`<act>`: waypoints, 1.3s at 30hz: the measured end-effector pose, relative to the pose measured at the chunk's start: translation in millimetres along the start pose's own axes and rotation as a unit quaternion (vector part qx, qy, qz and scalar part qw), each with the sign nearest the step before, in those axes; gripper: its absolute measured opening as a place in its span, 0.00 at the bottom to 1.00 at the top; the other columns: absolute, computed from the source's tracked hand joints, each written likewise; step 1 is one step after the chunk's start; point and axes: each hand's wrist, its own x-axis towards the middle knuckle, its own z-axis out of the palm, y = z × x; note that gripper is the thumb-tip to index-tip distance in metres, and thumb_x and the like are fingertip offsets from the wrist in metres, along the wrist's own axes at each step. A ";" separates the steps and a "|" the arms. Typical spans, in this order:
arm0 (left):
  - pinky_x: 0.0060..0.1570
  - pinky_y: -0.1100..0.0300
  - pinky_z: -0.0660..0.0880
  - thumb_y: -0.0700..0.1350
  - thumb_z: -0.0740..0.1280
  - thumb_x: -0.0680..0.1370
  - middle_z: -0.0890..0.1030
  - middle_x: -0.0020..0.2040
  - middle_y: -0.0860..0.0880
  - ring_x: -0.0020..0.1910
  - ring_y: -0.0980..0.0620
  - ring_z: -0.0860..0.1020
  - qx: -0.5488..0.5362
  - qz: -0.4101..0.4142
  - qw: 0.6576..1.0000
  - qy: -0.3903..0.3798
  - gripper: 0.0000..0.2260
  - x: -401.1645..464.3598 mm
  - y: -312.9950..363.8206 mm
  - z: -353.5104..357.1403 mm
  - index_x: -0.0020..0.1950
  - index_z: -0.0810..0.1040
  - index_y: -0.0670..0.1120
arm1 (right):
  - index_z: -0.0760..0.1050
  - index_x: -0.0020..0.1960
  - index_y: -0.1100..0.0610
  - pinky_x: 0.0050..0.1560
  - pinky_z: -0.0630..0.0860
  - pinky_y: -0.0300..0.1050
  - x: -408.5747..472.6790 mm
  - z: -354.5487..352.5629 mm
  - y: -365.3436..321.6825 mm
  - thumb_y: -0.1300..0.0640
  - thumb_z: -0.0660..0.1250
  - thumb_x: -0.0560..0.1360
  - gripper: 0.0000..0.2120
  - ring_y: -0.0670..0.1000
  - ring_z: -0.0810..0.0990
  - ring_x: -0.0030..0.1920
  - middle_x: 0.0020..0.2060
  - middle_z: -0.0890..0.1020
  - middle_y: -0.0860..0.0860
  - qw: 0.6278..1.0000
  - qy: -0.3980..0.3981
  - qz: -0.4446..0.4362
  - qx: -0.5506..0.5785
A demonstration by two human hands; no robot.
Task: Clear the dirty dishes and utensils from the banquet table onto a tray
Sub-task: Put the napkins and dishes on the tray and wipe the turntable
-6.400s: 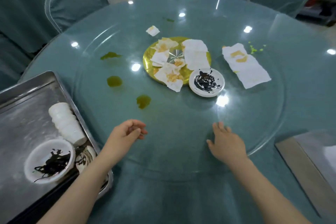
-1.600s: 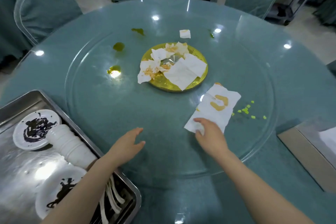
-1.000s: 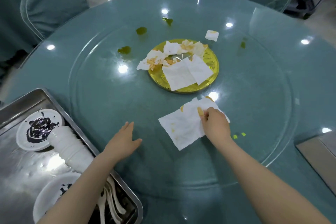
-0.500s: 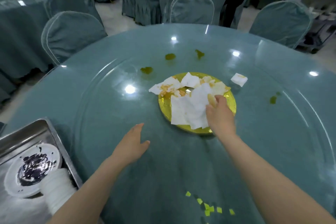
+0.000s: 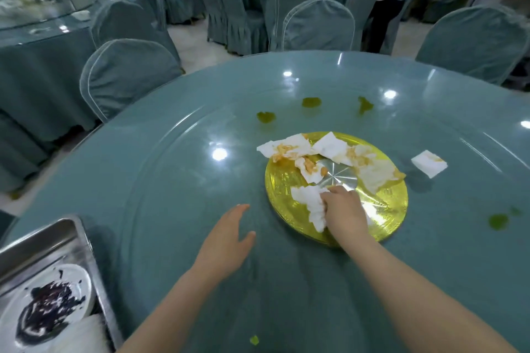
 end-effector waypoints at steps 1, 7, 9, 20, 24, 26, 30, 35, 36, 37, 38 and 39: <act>0.69 0.62 0.57 0.47 0.63 0.79 0.62 0.75 0.55 0.73 0.56 0.61 -0.004 -0.001 1.000 -0.001 0.25 -0.9 -0.3 1.3 0.75 0.59 0.52 | 0.79 0.44 0.56 0.44 0.65 0.43 1.4 -4.9 3.5 0.67 0.60 0.68 0.11 0.55 0.73 0.48 0.42 0.74 0.51 1.000 0.006 -0.010 0.022; 0.69 0.60 0.60 0.47 0.63 0.79 0.63 0.75 0.53 0.72 0.54 0.64 -0.001 -0.009 1.000 -0.022 0.25 2.4 8.4 10.8 0.75 0.60 0.52 | 0.80 0.41 0.62 0.40 0.65 0.45 -8.9 -16.4 13.4 0.71 0.61 0.66 0.11 0.58 0.72 0.46 0.42 0.78 0.55 0.986 0.080 -0.039 0.141; 0.68 0.61 0.60 0.47 0.63 0.79 0.63 0.74 0.54 0.72 0.55 0.63 -0.011 -0.008 1.000 -0.026 0.25 5.3 15.2 16.7 0.75 0.60 0.53 | 0.81 0.45 0.63 0.43 0.65 0.44 -1.7 -28.5 31.1 0.72 0.62 0.67 0.12 0.60 0.72 0.48 0.47 0.79 0.57 0.977 0.153 -0.019 0.146; 0.60 0.59 0.70 0.48 0.63 0.79 0.64 0.73 0.58 0.63 0.54 0.72 -0.017 0.010 0.999 -0.031 0.24 22.6 29.2 39.3 0.74 0.60 0.56 | 0.66 0.70 0.49 0.67 0.59 0.56 43.6 -16.9 93.8 0.45 0.56 0.78 0.22 0.61 0.59 0.71 0.70 0.65 0.54 0.995 -0.032 0.095 -0.026; 0.65 0.64 0.60 0.47 0.63 0.78 0.64 0.73 0.57 0.70 0.57 0.65 -0.006 0.035 0.999 -0.017 0.24 33.1 32.1 43.5 0.74 0.61 0.55 | 0.78 0.56 0.61 0.51 0.66 0.49 32.9 -9.5 93.7 0.68 0.62 0.70 0.16 0.62 0.74 0.52 0.50 0.79 0.58 0.997 0.079 0.006 0.016; 0.65 0.64 0.61 0.46 0.63 0.78 0.64 0.73 0.57 0.71 0.57 0.64 -0.007 0.036 0.999 -0.021 0.24 32.7 36.2 47.7 0.74 0.61 0.54 | 0.79 0.57 0.58 0.45 0.66 0.47 24.0 -12.1 100.3 0.69 0.63 0.68 0.19 0.60 0.75 0.50 0.48 0.80 0.56 0.998 0.051 -0.006 0.020; 0.67 0.62 0.60 0.46 0.63 0.79 0.64 0.74 0.56 0.71 0.56 0.65 -0.002 0.043 0.998 -0.037 0.24 19.5 49.2 58.3 0.74 0.62 0.53 | 0.82 0.54 0.54 0.38 0.58 0.43 -5.5 -13.4 100.4 0.70 0.63 0.65 0.22 0.58 0.75 0.48 0.46 0.82 0.53 0.998 0.035 -0.036 0.034; 0.73 0.53 0.57 0.46 0.62 0.79 0.64 0.74 0.53 0.71 0.52 0.64 0.028 0.042 0.996 -0.073 0.25 -6.7 68.9 79.6 0.75 0.59 0.50 | 0.80 0.58 0.48 0.41 0.60 0.40 -53.1 -11.3 90.9 0.69 0.61 0.67 0.26 0.56 0.73 0.53 0.50 0.81 0.49 0.996 -0.010 -0.068 0.049; 0.73 0.52 0.56 0.46 0.62 0.79 0.63 0.74 0.52 0.71 0.50 0.64 0.042 0.041 0.995 -0.083 0.26 -10.6 72.7 84.2 0.75 0.58 0.50 | 0.80 0.59 0.48 0.43 0.62 0.40 -59.8 -11.6 89.2 0.69 0.60 0.68 0.26 0.56 0.73 0.54 0.51 0.81 0.49 0.995 -0.030 -0.080 0.052; 0.73 0.52 0.56 0.47 0.61 0.79 0.62 0.74 0.50 0.72 0.49 0.64 0.059 0.040 0.993 -0.090 0.27 -13.6 75.3 88.0 0.75 0.56 0.49 | 0.79 0.60 0.48 0.45 0.64 0.40 -65.8 -13.4 87.9 0.68 0.60 0.69 0.25 0.56 0.74 0.54 0.51 0.81 0.49 0.993 -0.045 -0.093 0.054; 0.73 0.52 0.55 0.48 0.61 0.78 0.62 0.74 0.49 0.71 0.47 0.63 0.073 0.034 0.992 -0.092 0.27 -15.2 76.8 90.4 0.75 0.55 0.48 | 0.79 0.60 0.48 0.45 0.64 0.39 -71.6 -17.3 86.4 0.68 0.60 0.70 0.25 0.55 0.75 0.54 0.51 0.81 0.50 0.991 -0.054 -0.105 0.063; 0.73 0.51 0.55 0.48 0.61 0.78 0.63 0.73 0.47 0.71 0.45 0.63 0.082 0.022 0.992 -0.090 0.28 -15.2 77.3 90.5 0.75 0.54 0.47 | 0.80 0.60 0.49 0.44 0.63 0.38 -76.7 -22.3 86.4 0.69 0.61 0.70 0.25 0.55 0.75 0.53 0.50 0.82 0.50 0.989 -0.052 -0.111 0.082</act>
